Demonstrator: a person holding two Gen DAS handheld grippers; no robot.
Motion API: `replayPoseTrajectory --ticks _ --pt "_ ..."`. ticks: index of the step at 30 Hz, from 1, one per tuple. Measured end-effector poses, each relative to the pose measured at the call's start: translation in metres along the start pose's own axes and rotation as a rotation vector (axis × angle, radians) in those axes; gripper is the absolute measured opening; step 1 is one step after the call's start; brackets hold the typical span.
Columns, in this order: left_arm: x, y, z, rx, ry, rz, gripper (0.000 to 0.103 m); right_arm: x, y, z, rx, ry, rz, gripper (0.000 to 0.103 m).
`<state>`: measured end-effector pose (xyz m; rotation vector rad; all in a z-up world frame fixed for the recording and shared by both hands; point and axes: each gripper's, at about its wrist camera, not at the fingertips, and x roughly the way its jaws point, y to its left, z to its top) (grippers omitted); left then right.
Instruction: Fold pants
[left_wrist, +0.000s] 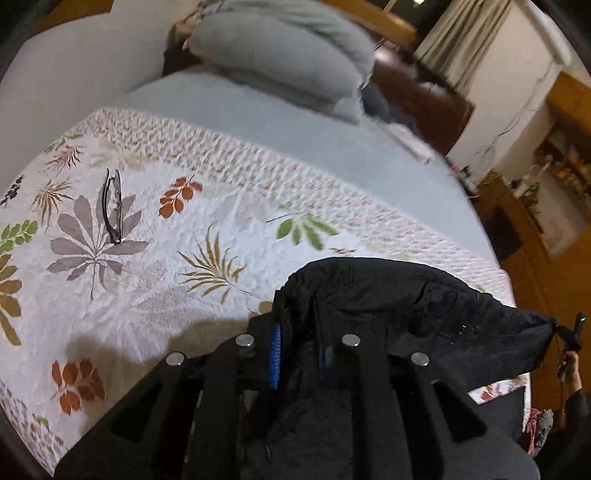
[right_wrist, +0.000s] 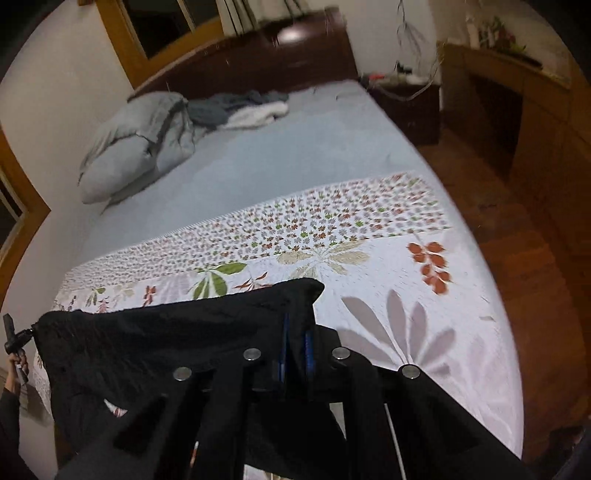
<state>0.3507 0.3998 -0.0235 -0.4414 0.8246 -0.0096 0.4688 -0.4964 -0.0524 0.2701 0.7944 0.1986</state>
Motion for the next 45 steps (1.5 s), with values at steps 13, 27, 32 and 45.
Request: replayPoseTrajectory --ticks 13,27,32,45 --pt "-0.099 0.040 -0.138 -0.056 -0.072 -0.080 0.013 -0.123 -0.013 -0.192 0.077 -0.207 -0.025 0.007" --pt "-0.088 0.085 -0.255 -0.116 0.065 0.040 0.028 -0.136 -0.026 -0.350 0.318 -0.164 -0.066 0.043" --pt "-0.118 0.094 -0.272 -0.154 0.001 0.132 0.061 -0.145 -0.038 -0.375 0.535 -0.184 0.113 0.055" --pt "-0.119 0.032 -0.294 -0.262 -0.030 -0.059 0.092 -0.084 -0.033 -0.371 0.757 -0.153 0.243 0.058"
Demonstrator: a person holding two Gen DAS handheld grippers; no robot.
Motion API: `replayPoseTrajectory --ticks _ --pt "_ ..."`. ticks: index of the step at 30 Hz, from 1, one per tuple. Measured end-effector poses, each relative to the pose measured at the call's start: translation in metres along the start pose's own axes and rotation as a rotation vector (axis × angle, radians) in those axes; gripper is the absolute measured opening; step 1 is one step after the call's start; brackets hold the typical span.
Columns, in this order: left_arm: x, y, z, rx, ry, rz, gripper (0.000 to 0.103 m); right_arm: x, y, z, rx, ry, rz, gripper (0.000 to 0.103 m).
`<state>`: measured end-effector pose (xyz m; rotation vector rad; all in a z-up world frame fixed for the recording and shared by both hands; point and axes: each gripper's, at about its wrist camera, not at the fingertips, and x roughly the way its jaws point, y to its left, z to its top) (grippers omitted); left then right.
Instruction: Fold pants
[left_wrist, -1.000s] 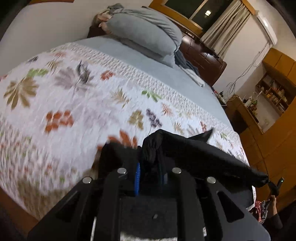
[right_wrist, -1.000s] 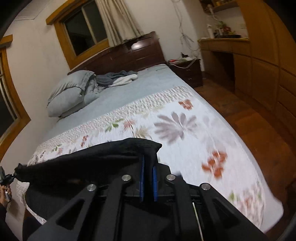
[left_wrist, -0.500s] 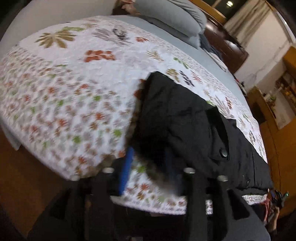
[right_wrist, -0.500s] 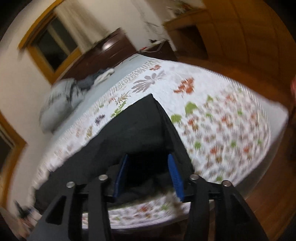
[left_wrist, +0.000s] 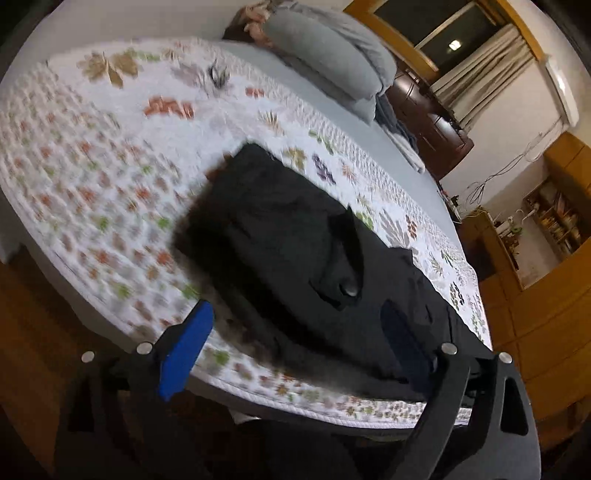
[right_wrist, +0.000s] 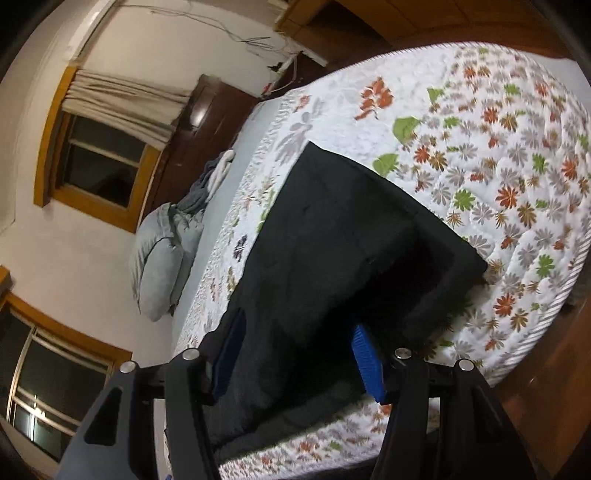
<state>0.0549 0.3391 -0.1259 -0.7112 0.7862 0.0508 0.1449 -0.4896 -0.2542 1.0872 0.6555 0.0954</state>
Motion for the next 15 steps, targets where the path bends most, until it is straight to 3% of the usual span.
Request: replayPoseTrajectory --ticks 4,10,12,15 --pt "0.029 -0.001 -0.004 -0.049 0.038 0.007 0.092 0.004 -0.002 0.003 0.003 -0.001 -0.014 0.058" --pt "0.043 -0.005 0.005 -0.094 -0.001 0.005 0.088 -0.005 -0.008 0.013 0.016 -0.022 -0.026 0.059" --pt "0.047 -0.005 0.010 -0.095 0.002 0.002 0.053 -0.009 -0.011 0.013 0.030 -0.035 -0.025 0.059" --pt "0.053 -0.005 0.014 -0.093 0.020 0.031 0.023 -0.012 -0.015 0.016 0.057 -0.046 -0.015 0.060"
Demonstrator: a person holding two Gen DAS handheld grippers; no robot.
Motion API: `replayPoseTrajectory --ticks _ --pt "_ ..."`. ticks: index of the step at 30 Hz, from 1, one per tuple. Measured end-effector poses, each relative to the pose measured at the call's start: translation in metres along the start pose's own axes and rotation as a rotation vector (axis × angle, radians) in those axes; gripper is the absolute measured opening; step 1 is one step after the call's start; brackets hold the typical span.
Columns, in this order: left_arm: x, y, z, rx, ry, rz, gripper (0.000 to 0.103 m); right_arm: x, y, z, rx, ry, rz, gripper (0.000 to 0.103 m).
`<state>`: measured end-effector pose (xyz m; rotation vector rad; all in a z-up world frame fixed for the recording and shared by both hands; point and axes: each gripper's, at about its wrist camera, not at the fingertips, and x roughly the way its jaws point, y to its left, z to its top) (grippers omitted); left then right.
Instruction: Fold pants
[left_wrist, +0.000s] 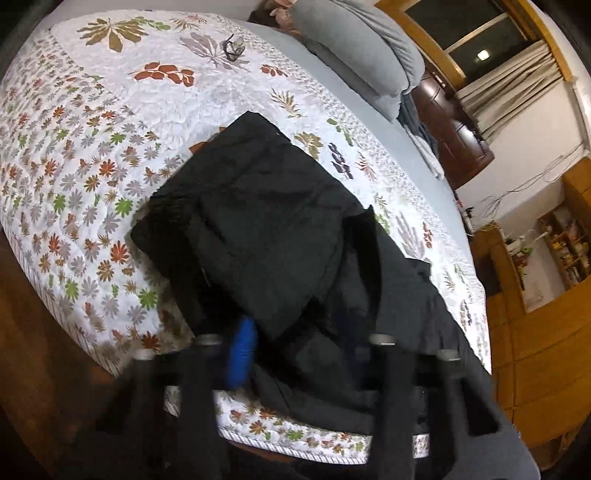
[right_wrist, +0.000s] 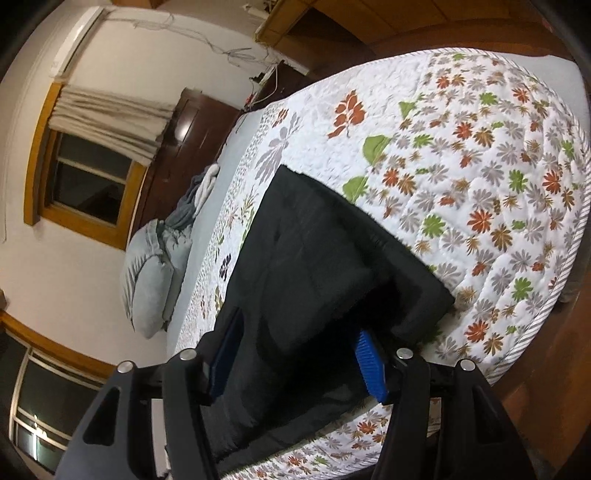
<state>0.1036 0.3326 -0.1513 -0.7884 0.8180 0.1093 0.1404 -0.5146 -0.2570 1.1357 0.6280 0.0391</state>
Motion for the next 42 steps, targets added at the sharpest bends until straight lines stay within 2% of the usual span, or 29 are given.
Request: replayPoseTrajectory --ticks 3,4,5,7,8,14,19,25,27,28,29,30,32,34,37,39,42 --pt "-0.001 0.000 0.001 0.005 -0.011 0.018 0.014 0.001 0.002 0.003 -0.011 0.001 0.005 0.060" --pt "-0.001 0.001 0.002 0.003 -0.013 0.021 0.011 0.001 0.001 0.005 -0.021 0.003 -0.001 0.050" --pt "-0.002 0.002 0.002 0.001 -0.017 0.025 0.006 0.003 0.004 0.007 -0.031 0.006 -0.003 0.032" --pt "-0.005 0.004 0.003 -0.018 -0.025 0.022 0.004 0.004 0.010 0.009 -0.054 0.012 -0.017 0.015" --pt "-0.007 0.005 0.004 -0.031 -0.025 0.013 0.003 0.003 0.014 0.010 -0.071 0.006 -0.022 0.012" --pt "-0.018 0.019 0.007 -0.099 -0.003 -0.025 0.003 -0.011 0.014 0.004 -0.105 -0.006 -0.034 0.009" --pt "-0.007 0.025 0.001 -0.070 0.031 0.014 0.002 -0.001 -0.009 -0.002 -0.090 0.022 -0.079 0.009" --pt "0.004 0.025 -0.001 -0.026 0.036 0.045 0.004 0.006 -0.009 -0.001 -0.107 0.035 -0.098 0.010" --pt "0.003 0.025 -0.001 -0.015 0.027 0.060 0.015 0.004 -0.006 0.000 -0.101 0.039 -0.099 0.013" --pt "-0.001 0.024 -0.002 -0.010 0.015 0.065 0.017 -0.001 -0.007 0.001 -0.098 0.033 -0.096 0.019" --pt "-0.006 0.023 -0.003 -0.003 0.008 0.068 0.028 -0.006 -0.007 0.002 -0.098 0.025 -0.098 0.024" --pt "-0.011 0.022 -0.004 0.005 -0.003 0.074 0.051 -0.011 -0.007 0.002 -0.099 0.014 -0.100 0.028" --pt "-0.034 0.013 -0.005 0.045 -0.091 0.121 0.078 -0.028 -0.007 0.005 -0.095 -0.026 -0.117 0.043" --pt "-0.055 0.003 -0.005 0.099 -0.171 0.156 0.082 -0.046 -0.008 0.007 -0.084 -0.076 -0.135 0.044" --pt "-0.073 -0.014 -0.002 0.173 -0.240 0.161 0.088 -0.070 0.002 0.008 -0.110 -0.138 -0.129 0.044" --pt "-0.070 -0.022 0.002 0.210 -0.245 0.165 0.090 -0.074 0.013 0.006 -0.140 -0.142 -0.099 0.044" --pt "-0.048 -0.028 0.007 0.231 -0.209 0.179 0.090 -0.058 0.028 0.001 -0.172 -0.088 -0.054 0.044"
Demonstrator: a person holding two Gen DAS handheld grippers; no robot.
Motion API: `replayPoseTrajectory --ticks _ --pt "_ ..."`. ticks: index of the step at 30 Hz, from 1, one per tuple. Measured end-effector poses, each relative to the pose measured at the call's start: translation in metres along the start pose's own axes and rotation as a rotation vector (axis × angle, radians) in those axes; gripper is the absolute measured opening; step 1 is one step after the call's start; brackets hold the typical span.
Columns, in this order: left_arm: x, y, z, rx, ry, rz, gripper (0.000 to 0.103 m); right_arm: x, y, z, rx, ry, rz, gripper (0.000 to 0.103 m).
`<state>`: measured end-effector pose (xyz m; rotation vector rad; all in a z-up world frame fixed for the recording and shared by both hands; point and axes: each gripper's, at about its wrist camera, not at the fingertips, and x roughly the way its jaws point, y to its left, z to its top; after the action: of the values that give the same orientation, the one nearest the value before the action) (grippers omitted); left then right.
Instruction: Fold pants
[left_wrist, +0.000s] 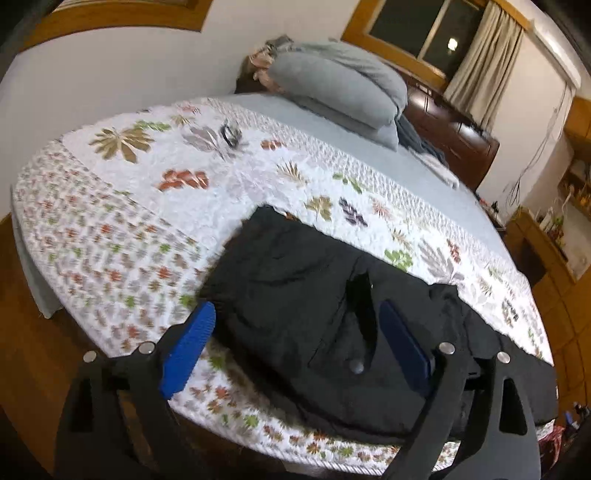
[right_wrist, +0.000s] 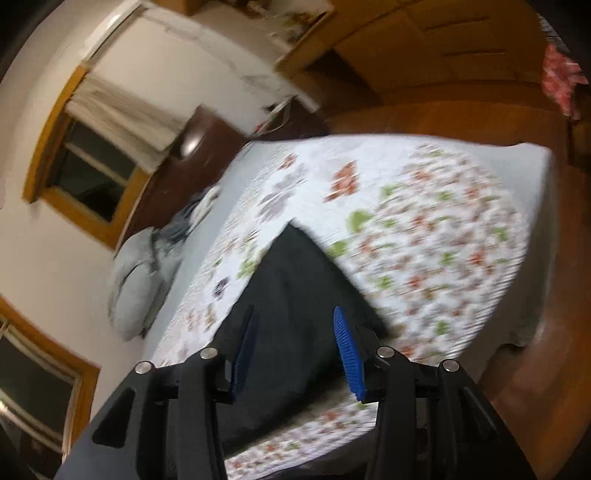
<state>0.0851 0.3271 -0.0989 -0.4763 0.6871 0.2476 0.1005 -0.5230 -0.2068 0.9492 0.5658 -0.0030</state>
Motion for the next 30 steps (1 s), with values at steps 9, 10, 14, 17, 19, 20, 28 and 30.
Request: replayPoseTrajectory --ticks 9,10,14,17,19,20,28,30 --pt "0.069 0.018 -0.014 -0.034 0.195 0.127 0.093 0.056 -0.022 -0.002 0.040 0.110 -0.019 0.035" --pt "0.069 0.021 -0.015 -0.048 0.195 0.119 0.093 0.047 -0.023 0.000 0.050 0.082 0.005 0.038" --pt "0.063 0.029 -0.017 -0.090 0.178 0.094 0.093 0.011 -0.038 -0.002 0.103 -0.023 0.041 0.057" --pt "0.050 0.028 -0.017 -0.133 0.107 0.038 0.093 0.003 -0.061 -0.009 0.172 -0.025 0.053 0.059" --pt "0.047 0.026 -0.017 -0.161 0.098 -0.001 0.093 0.006 -0.072 -0.013 0.203 -0.014 0.060 0.064" --pt "0.048 0.022 -0.018 -0.156 0.107 0.006 0.095 0.007 -0.076 -0.015 0.219 -0.013 0.068 0.068" --pt "0.054 0.015 -0.017 -0.151 0.129 0.052 0.096 0.044 -0.085 -0.028 0.289 0.027 0.150 0.076" --pt "0.055 0.014 -0.017 -0.151 0.133 0.057 0.097 0.050 -0.085 -0.028 0.291 0.030 0.161 0.076"
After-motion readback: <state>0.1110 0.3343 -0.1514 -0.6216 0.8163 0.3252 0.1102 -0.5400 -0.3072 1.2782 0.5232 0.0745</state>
